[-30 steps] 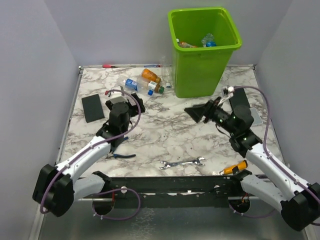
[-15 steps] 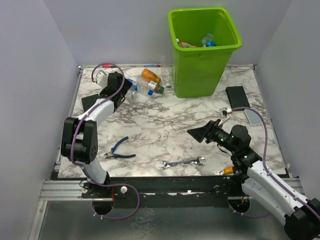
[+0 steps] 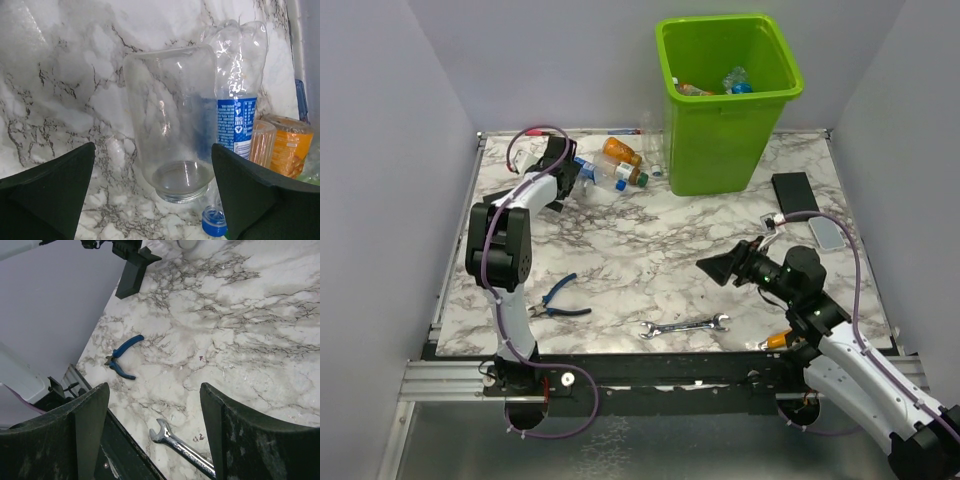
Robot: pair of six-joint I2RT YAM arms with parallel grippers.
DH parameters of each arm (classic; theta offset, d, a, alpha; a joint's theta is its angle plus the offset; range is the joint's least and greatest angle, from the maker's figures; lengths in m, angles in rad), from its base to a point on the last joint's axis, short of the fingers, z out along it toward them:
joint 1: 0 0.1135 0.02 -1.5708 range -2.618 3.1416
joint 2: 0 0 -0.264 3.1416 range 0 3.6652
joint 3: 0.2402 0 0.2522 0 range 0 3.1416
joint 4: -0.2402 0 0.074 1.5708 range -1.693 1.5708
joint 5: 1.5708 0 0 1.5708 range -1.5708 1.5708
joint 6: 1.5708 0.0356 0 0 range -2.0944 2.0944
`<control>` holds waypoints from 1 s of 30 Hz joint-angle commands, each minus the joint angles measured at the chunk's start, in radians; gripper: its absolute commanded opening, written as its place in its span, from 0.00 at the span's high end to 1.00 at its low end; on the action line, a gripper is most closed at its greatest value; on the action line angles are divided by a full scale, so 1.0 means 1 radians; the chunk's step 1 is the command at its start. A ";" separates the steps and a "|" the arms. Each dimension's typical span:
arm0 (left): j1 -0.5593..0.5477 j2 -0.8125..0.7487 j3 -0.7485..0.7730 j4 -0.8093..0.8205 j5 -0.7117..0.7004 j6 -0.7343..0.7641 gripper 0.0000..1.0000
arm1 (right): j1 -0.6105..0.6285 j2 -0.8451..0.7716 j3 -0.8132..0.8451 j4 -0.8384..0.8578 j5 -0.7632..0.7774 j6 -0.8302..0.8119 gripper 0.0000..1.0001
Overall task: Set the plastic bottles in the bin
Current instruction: Pick up the plastic bottle at the center of the board.
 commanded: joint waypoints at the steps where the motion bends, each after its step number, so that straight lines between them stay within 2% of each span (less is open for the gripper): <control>1: 0.001 0.077 0.097 -0.103 -0.071 -0.047 0.01 | 0.007 -0.007 0.044 -0.056 -0.003 -0.017 0.23; 12: 0.012 0.182 0.152 -0.102 -0.070 -0.036 0.01 | 0.007 0.003 0.072 -0.079 0.025 -0.040 0.23; 17: 0.014 0.154 0.123 -0.082 -0.067 -0.012 0.11 | 0.006 0.001 0.078 -0.092 0.042 -0.050 0.23; 25: 0.014 -0.069 -0.037 0.028 -0.003 0.106 0.41 | 0.006 -0.014 0.100 -0.098 0.043 -0.060 0.23; 28: -0.011 -0.208 -0.140 0.080 0.070 0.177 0.48 | 0.006 -0.011 0.116 -0.125 0.039 -0.079 0.23; 30: -0.069 -0.318 -0.227 0.131 0.107 0.221 0.49 | 0.007 0.013 0.129 -0.131 0.030 -0.087 0.23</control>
